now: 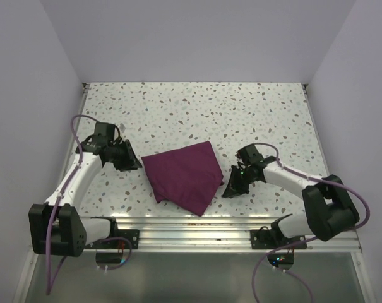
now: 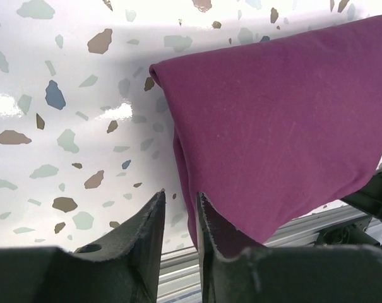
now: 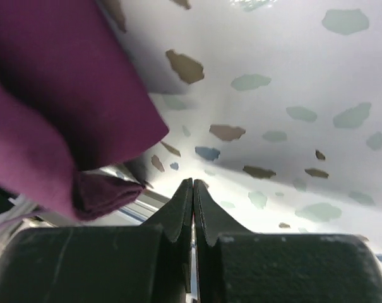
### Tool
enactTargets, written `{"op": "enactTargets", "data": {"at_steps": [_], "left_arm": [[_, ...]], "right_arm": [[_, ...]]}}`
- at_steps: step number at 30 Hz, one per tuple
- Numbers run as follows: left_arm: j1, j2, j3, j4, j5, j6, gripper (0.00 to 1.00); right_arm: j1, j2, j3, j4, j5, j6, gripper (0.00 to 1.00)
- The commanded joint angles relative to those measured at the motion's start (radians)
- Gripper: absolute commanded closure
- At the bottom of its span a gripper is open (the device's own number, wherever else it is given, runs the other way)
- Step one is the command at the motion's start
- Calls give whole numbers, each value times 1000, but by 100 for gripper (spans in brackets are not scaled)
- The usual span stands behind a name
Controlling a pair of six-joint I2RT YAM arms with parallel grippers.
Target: Prepare the surgical pack
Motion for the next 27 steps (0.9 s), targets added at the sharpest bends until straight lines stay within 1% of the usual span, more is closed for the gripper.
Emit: {"op": "enactTargets", "data": {"at_steps": [1,4,6,8,10,11,13,14,15,16,17,18,19,20,21,22,23,24,25,26,27], "left_arm": [[6,-59,35,5,-3,-10,69],[3,-73,32,9,-9,8,64],[-4,-71,38,-3,-23,25,61],[-21,-83,40,0,-44,28,59],[-47,-106,40,11,-70,23,57],[-55,-114,41,12,-79,13,57],[-79,-123,43,12,-101,-13,55],[-90,-125,44,11,-108,-20,55],[-107,-125,47,11,-133,-27,55],[-150,-123,52,6,-151,-43,55],[-174,-126,55,5,-170,-50,54],[-197,-123,66,0,-200,-56,54],[-242,-119,72,-8,-219,-75,52],[-262,-114,83,-17,-236,-81,51],[-285,-102,107,-34,-249,-86,50],[-335,-94,122,-43,-294,-99,49],[-365,-87,139,-54,-320,-107,48],[-395,-62,176,-70,-344,-113,47],[-456,-42,198,-83,-402,-124,45],[-486,-21,221,-96,-430,-132,44],[-542,34,271,-130,-472,-138,44]], "right_arm": [[4,35,-41,216,-49,149,100],[9,107,-41,366,-80,211,100],[9,155,-9,410,-100,231,100],[7,238,29,457,-125,259,100],[9,285,101,481,-157,277,100],[9,330,138,470,-158,271,100],[9,377,264,415,-155,243,100],[6,435,369,386,-151,228,100],[6,475,429,352,-148,196,100],[4,512,487,302,-148,181,100],[0,548,602,278,-146,165,100],[-4,622,662,243,-142,129,100],[-11,652,716,165,-137,110,100],[-32,675,791,131,-135,98,100],[-46,687,810,105,-138,89,99],[-62,681,816,65,-134,64,95],[-88,669,809,47,-113,46,80],[-102,637,793,33,-106,11,71],[-115,620,778,15,-108,-11,64],[-137,603,743,1,-96,-34,52],[-146,580,724,-30,-91,-77,47]]}}
